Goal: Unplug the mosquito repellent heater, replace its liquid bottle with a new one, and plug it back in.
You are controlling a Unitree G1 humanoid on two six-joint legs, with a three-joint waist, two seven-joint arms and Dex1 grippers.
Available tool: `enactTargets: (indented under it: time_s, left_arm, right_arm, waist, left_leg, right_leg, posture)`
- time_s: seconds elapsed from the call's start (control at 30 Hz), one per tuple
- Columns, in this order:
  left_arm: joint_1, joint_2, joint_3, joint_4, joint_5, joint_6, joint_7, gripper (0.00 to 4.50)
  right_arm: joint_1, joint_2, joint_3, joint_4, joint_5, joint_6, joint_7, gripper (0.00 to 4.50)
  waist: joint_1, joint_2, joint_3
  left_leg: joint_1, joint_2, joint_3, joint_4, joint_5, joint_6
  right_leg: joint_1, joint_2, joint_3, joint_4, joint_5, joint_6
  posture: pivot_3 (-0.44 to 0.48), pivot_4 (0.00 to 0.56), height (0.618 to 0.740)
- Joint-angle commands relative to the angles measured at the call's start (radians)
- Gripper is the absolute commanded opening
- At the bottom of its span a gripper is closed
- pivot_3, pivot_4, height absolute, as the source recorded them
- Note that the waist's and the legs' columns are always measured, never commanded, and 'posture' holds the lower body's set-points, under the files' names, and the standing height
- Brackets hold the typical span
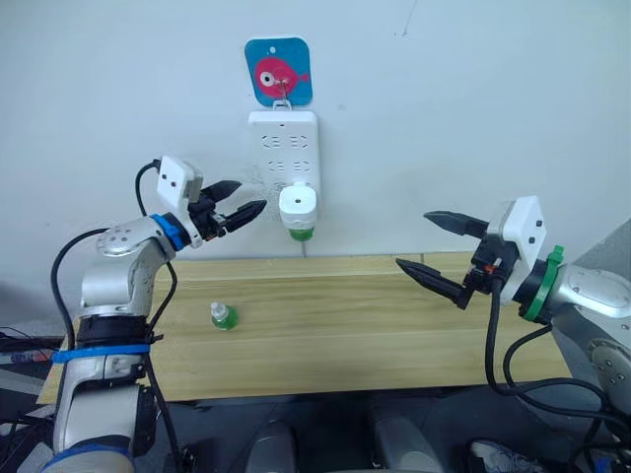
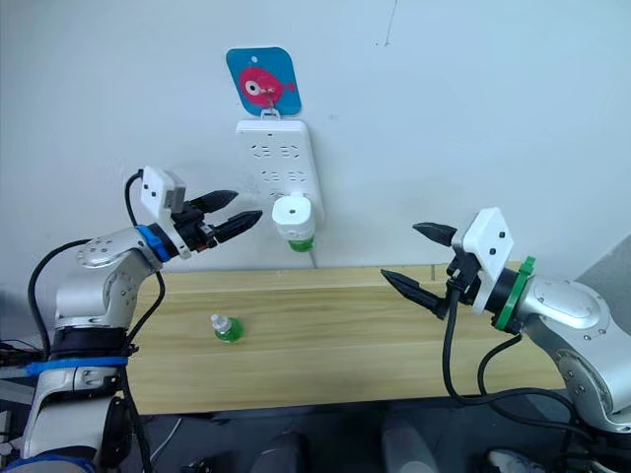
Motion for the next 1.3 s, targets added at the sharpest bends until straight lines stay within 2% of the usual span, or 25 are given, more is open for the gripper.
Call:
enactTargets:
  time_s: [0.03,0.43,0.8,1.1,1.2,1.3]
  left_arm:
    - [-0.062,0.005,-0.008,0.043,0.015,-0.049,-0.040,3.64]
    - [-0.208,-0.026,-0.049,0.217,0.057,-0.112,-0.149,3.64]
    - [-0.225,-0.043,-0.056,0.223,0.069,-0.109,-0.177,3.64]
    - [-0.226,-0.057,-0.061,0.149,0.029,-0.035,-0.245,3.64]
    - [-0.223,-0.062,-0.058,0.134,0.031,-0.023,-0.246,3.05]
    - [-0.217,-0.063,-0.062,0.124,0.039,-0.024,-0.247,2.07]
  right_arm:
    - [-0.014,0.002,-0.011,-0.046,0.024,0.006,-0.021,4.50]
    - [-0.002,0.009,-0.004,-0.077,0.036,0.022,-0.056,4.50]
    - [0.000,0.010,0.007,-0.097,0.049,0.030,-0.080,4.50]
    - [-0.020,0.024,0.022,-0.101,0.060,0.041,-0.090,4.50]
    - [-0.030,0.038,0.037,-0.106,0.055,0.046,-0.108,4.50]
    - [-0.055,0.075,0.073,-0.111,0.022,0.061,-0.177,4.50]
  waist:
    - [-0.002,0.000,0.002]
    - [0.002,-0.001,0.009]
    - [-0.012,-0.003,0.016]
    - [-0.021,-0.004,0.018]
    - [-0.030,-0.004,0.019]
    - [-0.033,-0.003,0.019]
  left_leg:
    - [-0.001,0.000,0.000,0.000,0.000,0.000]
    - [-0.003,-0.001,-0.003,0.002,0.000,0.000]
    - [-0.004,-0.001,-0.003,0.002,0.000,0.000]
    - [-0.006,-0.001,-0.003,0.002,0.000,0.000]
    - [-0.007,-0.001,-0.003,0.002,0.000,0.000]
    - [-0.009,-0.001,-0.003,0.002,0.000,0.000]
  right_leg:
    - [0.000,0.000,0.000,0.000,0.000,0.000]
    - [-0.001,0.000,-0.002,0.000,0.001,0.001]
    - [-0.002,0.000,-0.001,0.000,0.001,0.002]
    - [-0.004,0.000,-0.001,-0.001,0.001,0.002]
    - [-0.004,0.000,-0.001,-0.001,0.001,0.002]
    - [-0.006,0.000,-0.001,0.000,0.001,0.002]
  posture:
    - [-0.189,0.203,0.740]
    - [-0.220,0.204,0.740]
    - [-0.231,0.198,0.740]
    - [-0.231,0.197,0.740]
    - [-0.227,0.197,0.740]
    - [-0.225,0.196,0.740]
